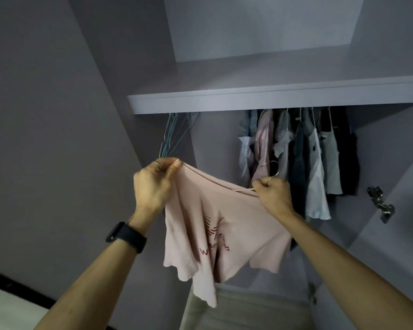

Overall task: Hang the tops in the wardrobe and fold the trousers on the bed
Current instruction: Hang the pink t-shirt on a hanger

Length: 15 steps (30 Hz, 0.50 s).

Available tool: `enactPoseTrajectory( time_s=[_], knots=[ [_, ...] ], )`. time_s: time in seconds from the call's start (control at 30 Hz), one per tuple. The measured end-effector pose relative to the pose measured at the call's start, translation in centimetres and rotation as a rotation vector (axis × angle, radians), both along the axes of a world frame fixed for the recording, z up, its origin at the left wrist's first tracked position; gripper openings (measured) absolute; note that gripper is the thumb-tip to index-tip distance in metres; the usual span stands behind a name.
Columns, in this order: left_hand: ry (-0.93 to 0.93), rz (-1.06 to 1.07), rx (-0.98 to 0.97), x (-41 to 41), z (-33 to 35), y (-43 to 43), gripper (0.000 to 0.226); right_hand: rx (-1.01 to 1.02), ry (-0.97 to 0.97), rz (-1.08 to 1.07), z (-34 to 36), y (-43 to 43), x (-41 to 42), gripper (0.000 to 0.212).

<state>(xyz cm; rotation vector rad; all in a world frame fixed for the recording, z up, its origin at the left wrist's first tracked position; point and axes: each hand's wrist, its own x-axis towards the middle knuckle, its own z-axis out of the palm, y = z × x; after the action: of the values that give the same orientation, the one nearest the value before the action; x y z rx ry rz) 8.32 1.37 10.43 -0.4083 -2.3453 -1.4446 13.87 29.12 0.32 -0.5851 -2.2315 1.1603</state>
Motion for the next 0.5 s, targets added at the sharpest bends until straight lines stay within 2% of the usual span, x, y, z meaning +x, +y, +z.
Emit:
enactPoseTrajectory(
  time_s=[0.07,0.13,0.2,0.23,0.33,0.37,0.43,0.5],
  knots=[
    [0.008,-0.038,-0.056,-0.7,0.4,-0.2,0.010,0.115,-0.019,0.058,1.5,-0.9,0.0,0.037],
    [0.055,-0.134,-0.183,-1.2,0.6,-0.1,0.008,0.154,0.076,0.050,4.2,-1.1,-0.2,0.032],
    [0.089,-0.215,-0.265,-1.7,0.6,0.4,0.004,0.223,0.122,0.067,7.6,-0.8,-0.8,0.036],
    [0.099,-0.234,-0.267,-1.9,0.7,0.9,0.004,0.293,0.042,0.136,9.0,-0.6,-1.3,0.040],
    [0.117,-0.255,-0.217,-2.8,0.8,2.3,0.009,0.596,-0.386,0.369,11.5,-1.8,-2.1,0.044],
    [0.114,-0.270,-0.218,-2.8,0.7,2.7,0.009,0.633,-0.411,0.396,12.3,-2.1,-2.3,0.047],
    [0.105,-0.302,-0.215,-2.7,0.4,3.5,0.008,0.616,-0.250,0.333,14.2,-1.9,-2.8,0.054],
    [0.069,-0.300,-0.106,-2.9,0.7,4.0,0.006,0.591,-0.043,0.269,14.8,-1.6,-3.2,0.056]
  ],
)
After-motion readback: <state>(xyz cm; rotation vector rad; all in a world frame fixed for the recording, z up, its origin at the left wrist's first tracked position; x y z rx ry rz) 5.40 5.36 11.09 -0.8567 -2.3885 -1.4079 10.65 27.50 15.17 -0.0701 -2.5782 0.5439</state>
